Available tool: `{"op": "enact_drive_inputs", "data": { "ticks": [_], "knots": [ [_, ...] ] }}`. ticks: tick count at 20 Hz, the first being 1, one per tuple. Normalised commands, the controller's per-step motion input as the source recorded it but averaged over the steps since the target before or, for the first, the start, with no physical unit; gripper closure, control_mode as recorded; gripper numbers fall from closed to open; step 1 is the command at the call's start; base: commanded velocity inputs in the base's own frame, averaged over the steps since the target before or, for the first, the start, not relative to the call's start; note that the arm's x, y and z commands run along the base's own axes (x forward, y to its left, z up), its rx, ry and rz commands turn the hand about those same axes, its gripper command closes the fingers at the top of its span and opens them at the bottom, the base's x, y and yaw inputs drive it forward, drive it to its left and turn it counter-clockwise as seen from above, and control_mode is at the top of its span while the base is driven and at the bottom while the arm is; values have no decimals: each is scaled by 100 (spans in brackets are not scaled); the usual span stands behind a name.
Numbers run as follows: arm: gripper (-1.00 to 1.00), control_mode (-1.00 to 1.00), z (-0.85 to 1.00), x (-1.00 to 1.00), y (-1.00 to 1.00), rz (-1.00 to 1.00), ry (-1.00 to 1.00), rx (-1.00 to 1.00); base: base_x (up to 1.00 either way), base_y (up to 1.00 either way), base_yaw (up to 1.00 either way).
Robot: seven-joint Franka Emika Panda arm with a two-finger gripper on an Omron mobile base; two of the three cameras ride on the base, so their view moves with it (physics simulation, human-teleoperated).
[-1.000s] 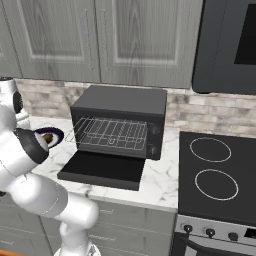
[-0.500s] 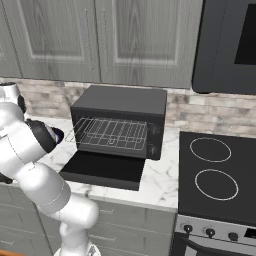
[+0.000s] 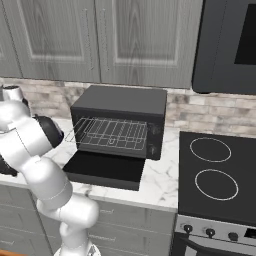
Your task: Open the toaster oven door. Place the hotdog bun on the bottom rack in the toaster oven and place the chicken drumstick on the top rack.
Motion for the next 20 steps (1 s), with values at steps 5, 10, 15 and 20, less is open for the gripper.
{"op": "enact_drive_inputs", "data": {
  "ticks": [5, 10, 15, 20],
  "knots": [
    [-100, -100, -35, 36, -2, 0, 0, 0, 0, 0, 0],
    [-100, -100, -7, 40, 0, 0, 0, 0, 0, 0, 0],
    [-100, -100, -5, 26, 0, 0, 0, 0, 0, 0, 0],
    [-100, -100, -16, 11, 0, 0, 0, -2, 0, 0, 0]
  ]
}}
